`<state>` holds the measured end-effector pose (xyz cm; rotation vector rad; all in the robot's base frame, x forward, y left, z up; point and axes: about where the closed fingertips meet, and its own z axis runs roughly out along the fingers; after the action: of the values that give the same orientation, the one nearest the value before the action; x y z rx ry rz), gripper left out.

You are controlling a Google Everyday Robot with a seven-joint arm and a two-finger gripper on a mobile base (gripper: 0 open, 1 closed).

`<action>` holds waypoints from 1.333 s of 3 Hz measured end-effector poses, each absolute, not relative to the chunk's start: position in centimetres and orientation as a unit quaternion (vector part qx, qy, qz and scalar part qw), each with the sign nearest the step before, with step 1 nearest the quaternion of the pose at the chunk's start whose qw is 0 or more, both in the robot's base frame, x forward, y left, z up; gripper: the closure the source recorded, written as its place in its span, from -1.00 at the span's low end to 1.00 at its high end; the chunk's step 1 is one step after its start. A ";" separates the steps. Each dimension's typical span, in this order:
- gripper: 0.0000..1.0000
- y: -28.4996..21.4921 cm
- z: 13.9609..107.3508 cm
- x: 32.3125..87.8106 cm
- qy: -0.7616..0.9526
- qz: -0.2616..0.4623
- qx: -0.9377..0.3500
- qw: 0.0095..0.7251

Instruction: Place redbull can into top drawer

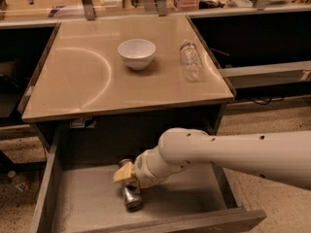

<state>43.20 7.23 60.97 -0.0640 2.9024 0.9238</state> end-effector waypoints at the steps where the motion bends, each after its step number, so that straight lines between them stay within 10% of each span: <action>1: -1.00 7.2 61.0 43.2 0.952 0.303 -0.021 0.048; 4: -1.00 6.9 65.1 43.5 0.959 0.281 -0.010 0.047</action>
Offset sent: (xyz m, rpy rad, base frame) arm 0.0000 0.0000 0.0000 0.0000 0.0000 0.0000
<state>43.48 6.90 65.08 -0.0292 2.9241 0.8560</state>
